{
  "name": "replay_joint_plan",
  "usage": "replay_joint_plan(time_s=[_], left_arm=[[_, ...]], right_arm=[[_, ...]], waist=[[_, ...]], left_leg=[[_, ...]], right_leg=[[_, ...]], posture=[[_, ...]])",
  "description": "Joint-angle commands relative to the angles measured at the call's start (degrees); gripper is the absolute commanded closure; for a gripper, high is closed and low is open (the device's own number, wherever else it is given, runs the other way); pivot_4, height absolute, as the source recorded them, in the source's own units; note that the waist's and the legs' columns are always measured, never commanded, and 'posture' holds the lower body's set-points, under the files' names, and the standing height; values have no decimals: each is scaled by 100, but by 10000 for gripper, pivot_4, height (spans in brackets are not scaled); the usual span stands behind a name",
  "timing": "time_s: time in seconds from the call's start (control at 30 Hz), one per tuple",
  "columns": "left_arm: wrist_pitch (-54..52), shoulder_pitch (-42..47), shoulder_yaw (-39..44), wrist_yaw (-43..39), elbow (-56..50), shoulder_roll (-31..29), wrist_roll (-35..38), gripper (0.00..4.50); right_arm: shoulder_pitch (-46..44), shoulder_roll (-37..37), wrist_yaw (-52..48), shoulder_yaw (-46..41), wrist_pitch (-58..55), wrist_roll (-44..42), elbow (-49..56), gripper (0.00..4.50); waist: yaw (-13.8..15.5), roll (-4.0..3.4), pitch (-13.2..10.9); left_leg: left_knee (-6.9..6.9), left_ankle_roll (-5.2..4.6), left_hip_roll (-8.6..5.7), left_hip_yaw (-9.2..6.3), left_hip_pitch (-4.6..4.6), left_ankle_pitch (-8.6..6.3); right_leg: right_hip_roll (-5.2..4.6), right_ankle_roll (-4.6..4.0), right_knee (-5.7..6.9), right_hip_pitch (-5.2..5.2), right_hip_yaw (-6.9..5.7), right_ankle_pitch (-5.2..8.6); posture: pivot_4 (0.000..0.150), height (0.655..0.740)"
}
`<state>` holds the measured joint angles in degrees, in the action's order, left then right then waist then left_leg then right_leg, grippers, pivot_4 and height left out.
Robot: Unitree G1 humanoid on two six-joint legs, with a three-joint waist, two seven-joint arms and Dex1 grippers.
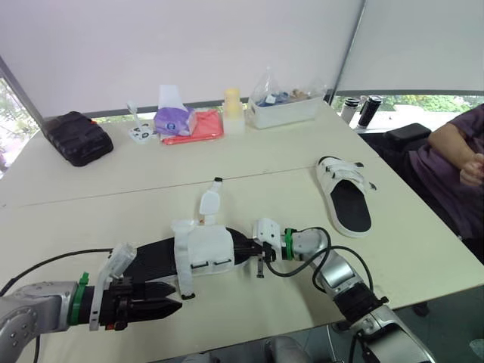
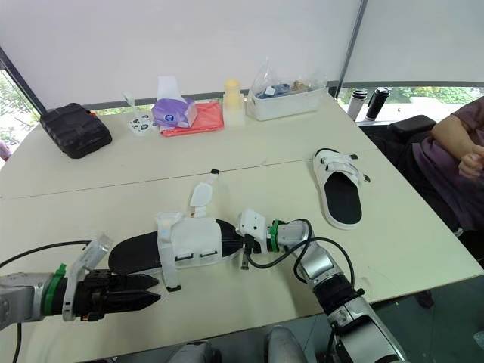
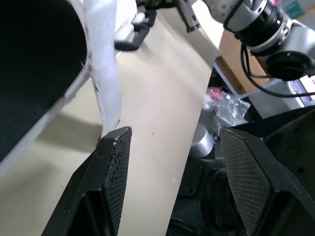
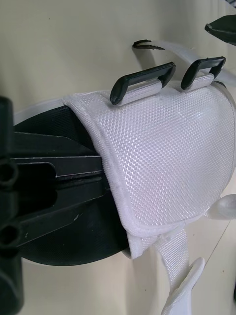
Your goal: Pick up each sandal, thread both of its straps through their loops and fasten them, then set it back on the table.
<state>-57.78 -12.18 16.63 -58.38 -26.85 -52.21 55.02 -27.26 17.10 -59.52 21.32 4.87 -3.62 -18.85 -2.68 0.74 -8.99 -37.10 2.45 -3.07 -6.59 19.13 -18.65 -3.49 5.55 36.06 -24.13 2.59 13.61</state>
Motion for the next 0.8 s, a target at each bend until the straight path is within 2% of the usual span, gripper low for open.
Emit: replay_joint_plan(time_s=[0.03,0.23,0.47,0.8], left_arm=[[325,273,-230,270,82,219,-307,16170],[378,380,-291,284,134,147,-476,16170],[7,411,-132,335,-56,14,-68,16170],[-127,277,58,485,-171,-89,78,16170]], right_arm=[[139,5,64,213,-189,322,-512,45000],[181,45,55,200,-195,316,-470,45000],[224,32,58,222,-208,317,-451,45000],[166,-19,42,242,-168,326,-563,45000]], waist=[[7,0,0],[1,-1,-1],[1,-2,-2],[-4,-3,-3]], left_leg=[[0,0,0,0,-5,0],[6,1,2,0,-40,0],[10,0,2,-3,-67,-1],[11,0,3,-5,-69,-1]], right_leg=[[1,-2,0,4,0,1],[4,-12,-2,37,0,7],[7,-20,-6,66,-4,18],[4,-22,-6,67,-5,20]], posture=[[1500,7400],[1500,7400],[1500,7400],[1500,7400]])
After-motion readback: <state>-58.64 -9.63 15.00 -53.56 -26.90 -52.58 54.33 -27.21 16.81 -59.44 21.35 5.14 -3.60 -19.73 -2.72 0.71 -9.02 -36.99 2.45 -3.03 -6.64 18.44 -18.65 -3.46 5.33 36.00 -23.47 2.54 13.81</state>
